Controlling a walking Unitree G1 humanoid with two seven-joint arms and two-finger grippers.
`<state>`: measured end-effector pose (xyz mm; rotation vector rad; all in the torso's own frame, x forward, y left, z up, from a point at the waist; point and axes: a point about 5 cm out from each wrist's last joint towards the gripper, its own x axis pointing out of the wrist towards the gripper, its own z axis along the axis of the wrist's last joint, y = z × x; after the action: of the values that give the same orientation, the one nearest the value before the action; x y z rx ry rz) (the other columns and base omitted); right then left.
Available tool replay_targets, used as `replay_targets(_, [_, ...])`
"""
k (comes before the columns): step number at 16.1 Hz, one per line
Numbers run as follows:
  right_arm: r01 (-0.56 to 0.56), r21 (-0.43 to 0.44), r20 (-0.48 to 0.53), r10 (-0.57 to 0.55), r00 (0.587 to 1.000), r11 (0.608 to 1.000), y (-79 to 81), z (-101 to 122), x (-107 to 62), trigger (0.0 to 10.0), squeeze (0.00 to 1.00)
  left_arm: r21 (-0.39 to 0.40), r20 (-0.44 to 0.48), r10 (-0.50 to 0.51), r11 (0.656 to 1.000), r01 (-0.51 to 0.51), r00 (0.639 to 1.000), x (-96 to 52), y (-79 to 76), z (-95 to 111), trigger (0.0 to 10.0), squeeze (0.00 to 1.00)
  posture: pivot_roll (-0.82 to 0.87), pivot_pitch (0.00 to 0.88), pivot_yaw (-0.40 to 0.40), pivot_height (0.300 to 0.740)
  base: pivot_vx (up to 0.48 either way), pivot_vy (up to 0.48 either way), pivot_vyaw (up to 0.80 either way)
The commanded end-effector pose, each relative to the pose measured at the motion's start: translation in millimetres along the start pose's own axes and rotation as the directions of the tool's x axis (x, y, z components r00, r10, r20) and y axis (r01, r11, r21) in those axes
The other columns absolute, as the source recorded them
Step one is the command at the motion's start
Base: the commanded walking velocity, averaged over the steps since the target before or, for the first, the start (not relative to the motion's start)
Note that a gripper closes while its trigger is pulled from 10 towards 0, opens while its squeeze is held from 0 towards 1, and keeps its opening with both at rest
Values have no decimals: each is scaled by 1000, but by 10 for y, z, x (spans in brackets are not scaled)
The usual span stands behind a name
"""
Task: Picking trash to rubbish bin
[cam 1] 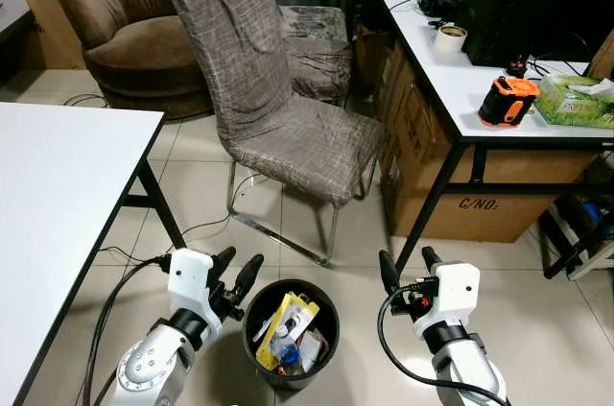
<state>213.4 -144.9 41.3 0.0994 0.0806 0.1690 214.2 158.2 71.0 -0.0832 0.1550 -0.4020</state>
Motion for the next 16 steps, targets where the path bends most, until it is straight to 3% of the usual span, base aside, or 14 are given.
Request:
replay_targets(1, [-8,-12,17,8,1000,1000,2,67,24,10000,0,19,19,-13,1000,12,1000,9,-18,88,10000,0,-32,0,-8,740,0,0,0])
replay_targets(9, [-42,-27,16,43,999,999,36,107,68,10000,0,31,-12,-25,999,25,1000,26,-50,42,10000,0,-38,0,-19,740,0,0,0])
replay_targets(16, [-54,-34,30,55,998,998,45,145,71,10000,0,43,-6,-5,999,5,1000,21,-22,57,10000,0,-32,0,-29,740,-284,0,0])
